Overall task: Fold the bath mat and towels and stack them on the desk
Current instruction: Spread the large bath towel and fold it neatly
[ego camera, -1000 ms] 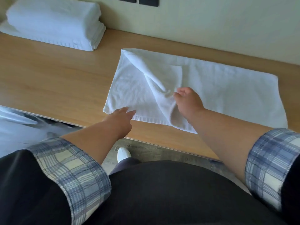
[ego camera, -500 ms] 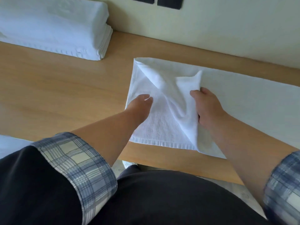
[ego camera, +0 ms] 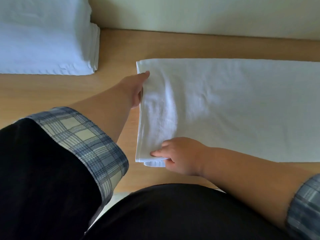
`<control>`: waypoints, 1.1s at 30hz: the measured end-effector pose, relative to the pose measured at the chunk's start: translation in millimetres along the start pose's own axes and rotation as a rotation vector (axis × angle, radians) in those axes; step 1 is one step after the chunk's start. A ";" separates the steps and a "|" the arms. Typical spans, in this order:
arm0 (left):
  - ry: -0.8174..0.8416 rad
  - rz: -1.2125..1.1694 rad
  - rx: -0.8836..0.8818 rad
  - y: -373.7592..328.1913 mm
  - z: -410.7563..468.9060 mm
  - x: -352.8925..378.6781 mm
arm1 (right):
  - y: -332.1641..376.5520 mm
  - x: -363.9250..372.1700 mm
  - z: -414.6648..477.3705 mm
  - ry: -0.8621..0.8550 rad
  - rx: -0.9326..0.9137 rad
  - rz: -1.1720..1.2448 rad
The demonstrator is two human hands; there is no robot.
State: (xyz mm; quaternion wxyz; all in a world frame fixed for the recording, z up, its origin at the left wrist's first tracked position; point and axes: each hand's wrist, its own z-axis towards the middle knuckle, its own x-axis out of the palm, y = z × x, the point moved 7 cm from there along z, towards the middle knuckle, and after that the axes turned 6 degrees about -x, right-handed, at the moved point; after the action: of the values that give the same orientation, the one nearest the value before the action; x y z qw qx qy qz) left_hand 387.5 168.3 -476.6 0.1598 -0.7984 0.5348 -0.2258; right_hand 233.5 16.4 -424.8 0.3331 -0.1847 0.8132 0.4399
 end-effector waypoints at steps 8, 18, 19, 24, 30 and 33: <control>-0.100 0.099 0.279 -40.0 21.7 -3.2 | -4.4 3.6 7.8 0.147 0.067 0.012; -0.338 0.433 0.273 -44.6 16.1 -15.4 | -1.6 15.4 10.4 0.325 -0.024 -0.196; -0.355 0.477 0.285 -47.3 11.1 -14.6 | -1.1 17.5 11.5 0.337 -0.038 -0.208; -0.435 0.628 0.366 -39.9 -13.3 -12.5 | -21.1 -16.1 9.9 -0.152 0.161 0.206; -0.371 0.744 0.398 27.7 -52.7 -18.3 | -64.0 -18.7 13.0 -0.153 0.282 -0.245; -0.346 0.692 0.356 66.0 -70.8 -30.4 | -70.5 -7.3 14.4 -0.114 0.284 -0.276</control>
State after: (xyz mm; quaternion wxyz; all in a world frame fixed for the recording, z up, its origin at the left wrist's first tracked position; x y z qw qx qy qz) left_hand 288.3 170.6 -455.2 0.4490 -0.5578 0.6892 -0.1104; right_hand 285.9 -9.9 -467.1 0.4583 -0.2204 0.8140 0.2808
